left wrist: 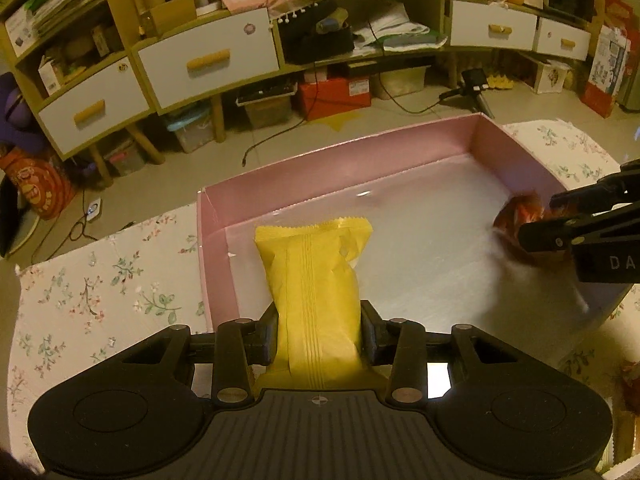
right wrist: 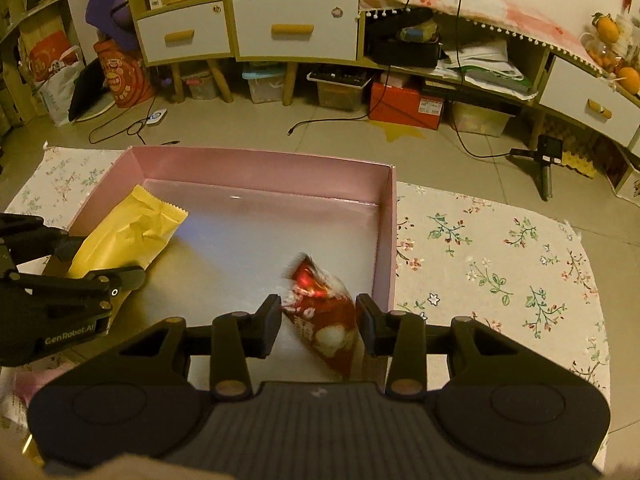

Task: Organize snacks
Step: 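Carry both packets over the pink box and open both grippers to drop them, then withdraw both tools from the box back toward the snack pile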

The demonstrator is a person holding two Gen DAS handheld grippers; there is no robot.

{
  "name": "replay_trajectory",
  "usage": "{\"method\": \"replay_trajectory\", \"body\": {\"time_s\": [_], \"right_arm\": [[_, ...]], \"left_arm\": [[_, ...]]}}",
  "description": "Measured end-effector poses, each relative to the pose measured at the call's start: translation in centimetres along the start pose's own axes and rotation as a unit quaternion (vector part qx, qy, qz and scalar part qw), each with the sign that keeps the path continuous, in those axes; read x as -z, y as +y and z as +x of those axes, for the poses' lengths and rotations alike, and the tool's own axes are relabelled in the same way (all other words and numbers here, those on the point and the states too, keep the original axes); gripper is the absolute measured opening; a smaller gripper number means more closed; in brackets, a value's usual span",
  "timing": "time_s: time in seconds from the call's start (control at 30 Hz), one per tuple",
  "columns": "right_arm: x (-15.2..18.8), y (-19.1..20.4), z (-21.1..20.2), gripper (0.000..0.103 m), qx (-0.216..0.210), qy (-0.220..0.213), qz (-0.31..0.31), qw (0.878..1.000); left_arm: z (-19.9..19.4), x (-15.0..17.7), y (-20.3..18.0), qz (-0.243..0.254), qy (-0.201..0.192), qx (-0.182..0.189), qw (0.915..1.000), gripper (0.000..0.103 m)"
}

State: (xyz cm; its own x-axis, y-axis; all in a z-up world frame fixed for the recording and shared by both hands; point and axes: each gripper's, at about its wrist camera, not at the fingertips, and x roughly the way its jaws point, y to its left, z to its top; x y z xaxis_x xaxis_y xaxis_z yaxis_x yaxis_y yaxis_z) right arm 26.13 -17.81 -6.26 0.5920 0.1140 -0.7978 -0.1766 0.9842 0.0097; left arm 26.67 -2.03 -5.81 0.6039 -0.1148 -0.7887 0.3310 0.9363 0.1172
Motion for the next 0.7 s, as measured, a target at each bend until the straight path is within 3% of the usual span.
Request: {"method": "replay_trajectory", "body": {"time_s": [0.13,0.27,0.53,0.6,0.7], "right_arm": [[-0.1,0.0,-0.5,0.055,-0.006,-0.008,-0.01,1.0],[-0.2,0.3,-1.3,0.071,-0.004,-0.019,-0.024,1.0],[0.3,0.7,-3.5,0.076,-0.009,-0.025,-0.035,0.999],[0.5,0.7,-4.4,0.077,-0.008,-0.028,-0.037,0.999],[0.7,0.8,-5.6,0.078,-0.004,-0.033,-0.042,0.999]], "left_arm": [[-0.2,0.0,0.3,-0.001,-0.003,0.007,1.0,0.046],[-0.7,0.1,0.4,-0.003,-0.005,0.0,1.0,0.062],[-3.1,0.3,1.0,-0.015,-0.014,0.008,0.9998,0.072],[-4.0,0.5,1.0,-0.017,-0.018,0.002,0.9997,0.08],[-5.3,1.0,1.1,-0.02,-0.022,0.003,0.9995,0.08]]}}
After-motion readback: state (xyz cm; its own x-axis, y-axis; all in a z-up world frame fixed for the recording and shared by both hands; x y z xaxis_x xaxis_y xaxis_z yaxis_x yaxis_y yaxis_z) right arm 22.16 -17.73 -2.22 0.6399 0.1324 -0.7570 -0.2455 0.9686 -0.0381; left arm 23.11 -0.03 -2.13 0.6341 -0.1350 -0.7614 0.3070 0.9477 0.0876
